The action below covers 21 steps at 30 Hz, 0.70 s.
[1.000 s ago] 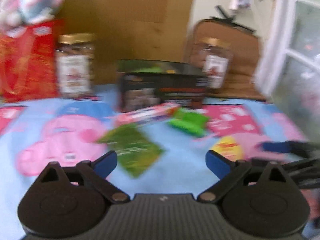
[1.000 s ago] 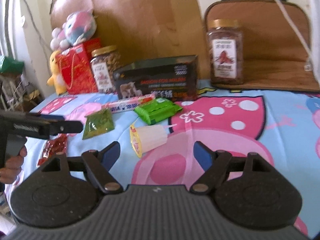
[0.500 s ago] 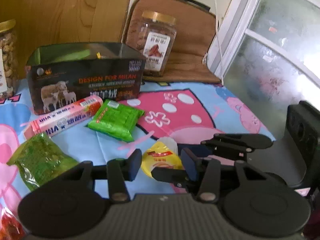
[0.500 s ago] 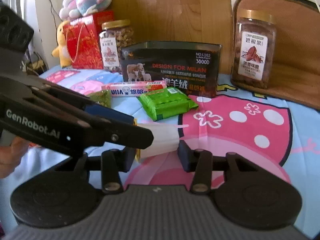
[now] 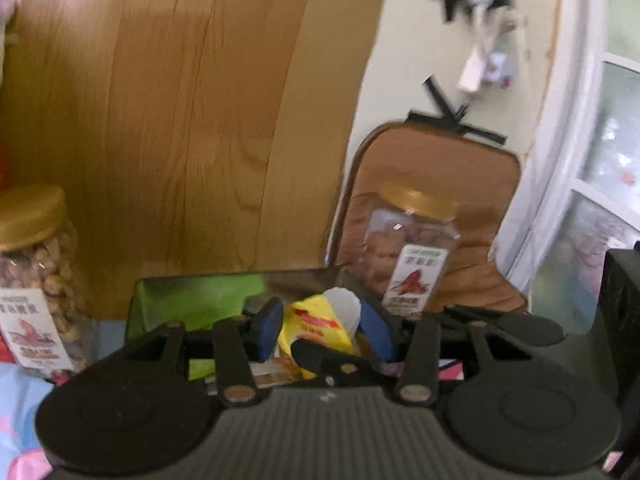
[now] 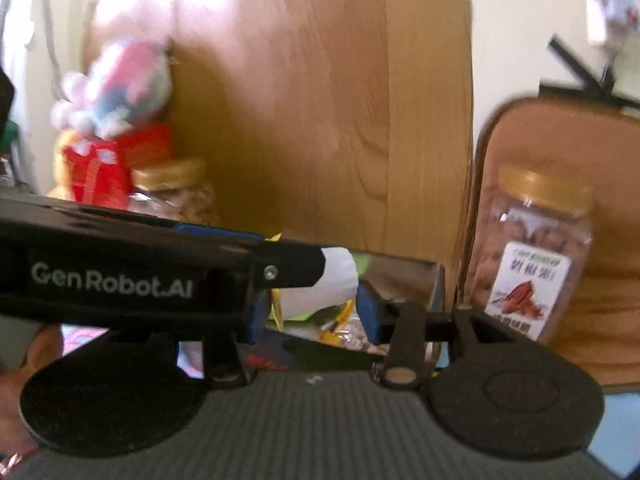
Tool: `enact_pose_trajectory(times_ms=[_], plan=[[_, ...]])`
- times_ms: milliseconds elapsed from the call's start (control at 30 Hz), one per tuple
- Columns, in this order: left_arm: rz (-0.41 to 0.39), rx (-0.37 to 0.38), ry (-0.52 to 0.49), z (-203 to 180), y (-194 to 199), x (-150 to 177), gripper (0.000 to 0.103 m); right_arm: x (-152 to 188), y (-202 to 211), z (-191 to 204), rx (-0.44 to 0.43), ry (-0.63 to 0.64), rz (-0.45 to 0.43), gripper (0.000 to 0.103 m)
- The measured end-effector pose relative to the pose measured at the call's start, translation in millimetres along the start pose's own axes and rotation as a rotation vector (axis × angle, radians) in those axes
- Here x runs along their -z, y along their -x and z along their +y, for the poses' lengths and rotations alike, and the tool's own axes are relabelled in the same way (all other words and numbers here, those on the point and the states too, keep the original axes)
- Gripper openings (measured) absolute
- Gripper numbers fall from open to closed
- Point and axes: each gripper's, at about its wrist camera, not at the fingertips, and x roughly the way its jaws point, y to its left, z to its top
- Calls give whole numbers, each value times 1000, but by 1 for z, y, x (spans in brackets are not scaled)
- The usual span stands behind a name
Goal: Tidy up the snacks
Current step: 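Carry the cup into the black tin and open the left tool, then move the left tool to the orange pack and grasp it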
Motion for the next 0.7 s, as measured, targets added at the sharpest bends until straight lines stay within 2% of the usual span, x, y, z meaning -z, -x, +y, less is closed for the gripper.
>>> enact_pose_trajectory(times_ms=[100,200,233,300,367,433,500,600,700], plan=[[1,-32,0,6,1,2,43,2,-6,-2,50,-27,13,50],[-48,29,59,22,41,8,43,8,23,-1,49,-56,-35,50],[-71,48,91,34,63,13,43,10,34,-2,37,-83,-51,50],[-105,53,143,54,103,31,43,23,66,-2,-73,-193,-82,51],[-106,-3,173,70,131,54,43,39,79,5,-187,-245,-41,49],[-87,-73,205,84,153,84,43,61,81,19,-217,-248,14,49],[-48,-112,239,95,167,111,43,77,74,34,-234,-237,68,47],[-4,-122,303,109,183,148,43,86,61,54,-275,-225,122,48],[8,-113,366,120,204,175,43,80,48,72,-280,-196,123,48]])
